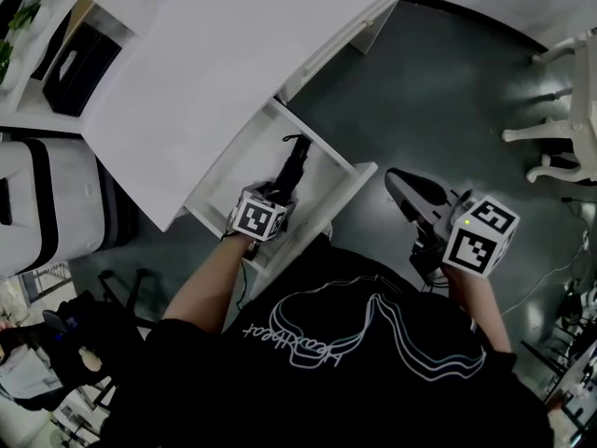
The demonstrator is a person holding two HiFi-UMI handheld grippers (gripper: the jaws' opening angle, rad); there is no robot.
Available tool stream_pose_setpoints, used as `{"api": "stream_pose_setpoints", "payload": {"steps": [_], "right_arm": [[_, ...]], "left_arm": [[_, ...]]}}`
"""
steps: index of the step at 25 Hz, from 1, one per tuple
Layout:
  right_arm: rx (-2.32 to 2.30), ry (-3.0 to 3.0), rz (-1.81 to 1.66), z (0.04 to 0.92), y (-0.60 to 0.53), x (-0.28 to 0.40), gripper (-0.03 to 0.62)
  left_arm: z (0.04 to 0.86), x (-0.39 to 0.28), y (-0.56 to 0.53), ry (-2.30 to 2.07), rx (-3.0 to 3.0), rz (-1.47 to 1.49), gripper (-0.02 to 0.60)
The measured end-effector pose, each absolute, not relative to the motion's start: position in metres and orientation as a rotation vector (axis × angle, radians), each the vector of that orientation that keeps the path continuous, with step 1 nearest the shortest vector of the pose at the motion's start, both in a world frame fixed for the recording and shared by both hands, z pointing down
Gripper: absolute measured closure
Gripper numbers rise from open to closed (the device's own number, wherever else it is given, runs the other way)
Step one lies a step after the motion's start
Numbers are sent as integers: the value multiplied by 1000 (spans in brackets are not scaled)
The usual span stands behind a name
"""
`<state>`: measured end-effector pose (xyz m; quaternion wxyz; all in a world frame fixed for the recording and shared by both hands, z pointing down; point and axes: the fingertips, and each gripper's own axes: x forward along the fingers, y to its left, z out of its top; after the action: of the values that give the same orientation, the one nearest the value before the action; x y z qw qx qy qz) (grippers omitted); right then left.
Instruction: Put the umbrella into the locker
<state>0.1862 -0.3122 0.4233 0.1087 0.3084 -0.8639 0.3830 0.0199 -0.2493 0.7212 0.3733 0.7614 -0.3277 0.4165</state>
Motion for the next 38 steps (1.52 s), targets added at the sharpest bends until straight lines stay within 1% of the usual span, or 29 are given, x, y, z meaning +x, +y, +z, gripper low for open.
{"api": "stream_pose_setpoints", "payload": {"steps": [7,12,13,14,17,19,21,23,28,33,38], "right_arm": [[847,-2599,1069,405,-297,166,591],[819,-2652,1144,391,-278,147,591],[818,-2655,1147,389,-275,145,591],[819,-2656,1143,388,-271,142,591],[821,-2669,1121,382,-260,133,591],[824,-2689,1104,378,-253,126,591],[836,-2707,1090,375,-245,120,591],[850,-2720,1080,372,-235,113,591],[867,-2771,1044,362,-210,99,591],[871,-2845,974,342,-186,87,591],[884,-2889,897,322,-160,74,591]], "left_arm": [[673,3,-252,-909,1929,987,248],[610,-1,-248,-939,1974,800,255],[593,-2,-248,-949,1987,748,267],[577,-2,-248,-961,2000,694,306],[528,-5,-246,-981,2050,535,479],[497,-6,-243,-974,2084,433,534],[468,-6,-238,-948,2120,343,564],[441,-4,-230,-905,2153,252,575],[382,-1,-209,-825,2248,88,577],[337,2,-183,-770,2366,28,577],[311,4,-155,-725,2461,20,577]]}}
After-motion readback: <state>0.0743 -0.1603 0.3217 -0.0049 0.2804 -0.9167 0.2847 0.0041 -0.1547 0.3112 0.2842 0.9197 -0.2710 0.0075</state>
